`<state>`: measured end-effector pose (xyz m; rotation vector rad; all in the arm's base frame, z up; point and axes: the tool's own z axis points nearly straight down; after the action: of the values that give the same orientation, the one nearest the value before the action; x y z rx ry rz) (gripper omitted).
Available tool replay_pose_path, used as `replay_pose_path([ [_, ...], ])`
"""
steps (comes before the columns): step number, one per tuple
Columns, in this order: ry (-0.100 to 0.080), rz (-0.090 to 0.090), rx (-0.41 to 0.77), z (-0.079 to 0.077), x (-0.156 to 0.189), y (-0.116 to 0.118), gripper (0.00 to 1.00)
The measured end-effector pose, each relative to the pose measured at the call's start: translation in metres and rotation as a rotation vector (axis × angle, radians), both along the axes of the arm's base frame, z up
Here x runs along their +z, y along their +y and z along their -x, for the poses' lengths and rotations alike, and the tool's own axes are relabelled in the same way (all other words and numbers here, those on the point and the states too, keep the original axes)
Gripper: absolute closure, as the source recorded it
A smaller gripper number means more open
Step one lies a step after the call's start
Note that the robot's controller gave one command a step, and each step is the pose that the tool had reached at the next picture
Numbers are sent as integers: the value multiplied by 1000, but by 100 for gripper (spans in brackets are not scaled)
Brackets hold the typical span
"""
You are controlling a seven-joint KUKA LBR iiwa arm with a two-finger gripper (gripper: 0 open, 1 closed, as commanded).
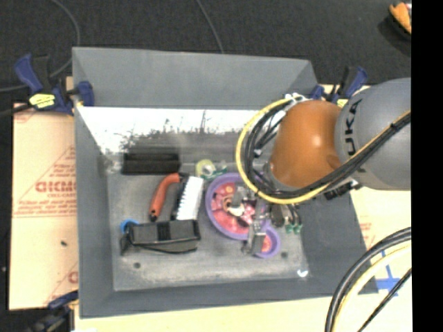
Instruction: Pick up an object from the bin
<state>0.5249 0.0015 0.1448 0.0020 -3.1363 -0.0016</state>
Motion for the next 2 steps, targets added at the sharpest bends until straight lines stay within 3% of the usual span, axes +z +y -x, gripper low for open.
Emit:
replay_pose_path([
  [1, -8, 0, 0, -2, 5, 0, 0],
  [2, -1, -1, -122, -1, -75, 3, 0],
])
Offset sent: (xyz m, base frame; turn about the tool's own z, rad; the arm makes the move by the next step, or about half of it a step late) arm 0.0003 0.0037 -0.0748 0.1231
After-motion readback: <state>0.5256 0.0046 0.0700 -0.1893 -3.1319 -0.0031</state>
